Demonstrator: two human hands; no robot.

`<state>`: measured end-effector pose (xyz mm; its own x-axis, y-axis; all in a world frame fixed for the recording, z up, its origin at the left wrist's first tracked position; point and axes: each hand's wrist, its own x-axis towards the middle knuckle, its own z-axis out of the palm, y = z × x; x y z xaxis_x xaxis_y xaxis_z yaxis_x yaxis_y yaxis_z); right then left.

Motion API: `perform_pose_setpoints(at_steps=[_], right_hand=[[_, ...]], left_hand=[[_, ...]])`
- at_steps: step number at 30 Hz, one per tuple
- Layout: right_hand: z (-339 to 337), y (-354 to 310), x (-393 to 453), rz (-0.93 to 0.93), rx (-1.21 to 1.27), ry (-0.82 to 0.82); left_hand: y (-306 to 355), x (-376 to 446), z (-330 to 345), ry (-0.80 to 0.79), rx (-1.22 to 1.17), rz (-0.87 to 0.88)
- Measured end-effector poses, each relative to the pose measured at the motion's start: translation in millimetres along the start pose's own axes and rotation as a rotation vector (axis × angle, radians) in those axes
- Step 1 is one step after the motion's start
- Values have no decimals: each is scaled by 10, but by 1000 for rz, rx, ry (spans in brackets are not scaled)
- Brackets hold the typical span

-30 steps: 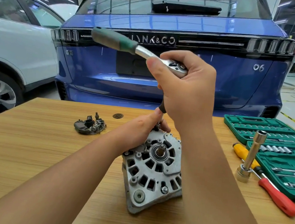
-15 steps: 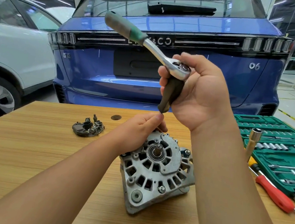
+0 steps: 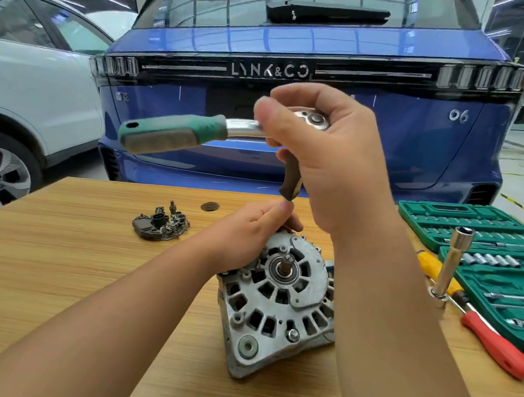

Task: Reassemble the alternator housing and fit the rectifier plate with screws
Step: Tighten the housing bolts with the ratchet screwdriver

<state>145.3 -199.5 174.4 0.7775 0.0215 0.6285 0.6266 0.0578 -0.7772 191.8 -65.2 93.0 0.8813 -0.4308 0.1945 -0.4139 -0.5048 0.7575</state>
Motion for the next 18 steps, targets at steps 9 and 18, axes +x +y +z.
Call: perform_pose_setpoints(at_steps=[9,18], right_hand=[[48,-31,-30,-94,-224,194],[-97,-134,8,253,356,166]], left_hand=[[-21,5,-1,-6,11,27],[-23,37,2,-20,-2,-16]])
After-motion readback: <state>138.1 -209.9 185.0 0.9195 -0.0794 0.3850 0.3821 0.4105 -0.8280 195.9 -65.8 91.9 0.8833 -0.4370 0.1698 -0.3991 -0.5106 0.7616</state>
